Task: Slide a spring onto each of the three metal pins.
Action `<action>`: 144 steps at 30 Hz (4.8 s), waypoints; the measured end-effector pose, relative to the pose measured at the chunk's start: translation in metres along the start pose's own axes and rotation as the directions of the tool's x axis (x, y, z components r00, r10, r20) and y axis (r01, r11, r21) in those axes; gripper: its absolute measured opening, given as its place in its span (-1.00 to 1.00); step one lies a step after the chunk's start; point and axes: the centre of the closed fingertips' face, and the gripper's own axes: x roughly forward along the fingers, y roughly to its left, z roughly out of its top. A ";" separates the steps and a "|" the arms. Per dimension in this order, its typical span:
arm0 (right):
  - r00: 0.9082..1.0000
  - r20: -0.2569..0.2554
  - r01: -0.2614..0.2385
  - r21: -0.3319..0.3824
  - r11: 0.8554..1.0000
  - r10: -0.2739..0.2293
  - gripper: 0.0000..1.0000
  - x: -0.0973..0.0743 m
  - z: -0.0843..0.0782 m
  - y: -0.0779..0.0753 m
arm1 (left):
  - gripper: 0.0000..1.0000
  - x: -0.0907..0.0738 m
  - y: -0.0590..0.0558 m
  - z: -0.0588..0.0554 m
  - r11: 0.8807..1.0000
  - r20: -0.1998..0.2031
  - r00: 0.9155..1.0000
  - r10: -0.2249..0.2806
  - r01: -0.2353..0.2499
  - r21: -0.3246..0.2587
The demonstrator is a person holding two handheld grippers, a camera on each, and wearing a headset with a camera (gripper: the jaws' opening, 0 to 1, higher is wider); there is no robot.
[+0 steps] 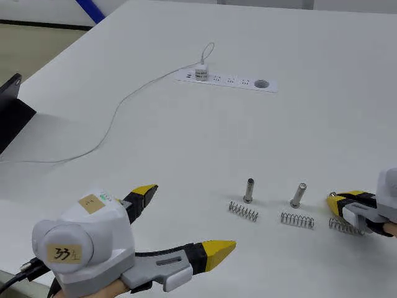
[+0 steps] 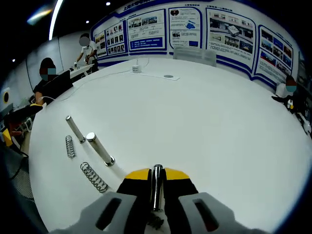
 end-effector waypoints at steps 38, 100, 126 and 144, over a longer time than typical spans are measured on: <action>1.000 -0.011 0.017 -0.092 0.996 -0.018 -0.86 -0.018 0.012 -0.001 | 1.00 -0.001 0.003 0.000 1.000 -0.004 1.000 0.017 -0.017 0.013; 0.986 0.165 0.026 -0.044 0.999 -0.019 -0.83 -0.051 0.010 -0.003 | 1.00 -0.001 0.002 0.001 0.999 -0.008 1.000 0.021 -0.020 0.046; 0.984 0.135 -0.102 -0.115 0.988 0.118 -0.52 -0.074 -0.021 -0.013 | 1.00 0.000 0.001 -0.001 0.999 -0.018 1.000 0.012 -0.011 0.049; 0.956 -0.013 -0.284 -0.291 0.913 0.294 -0.53 -0.042 -0.039 0.008 | 1.00 0.001 -0.003 -0.010 0.998 -0.061 0.998 0.005 -0.001 0.069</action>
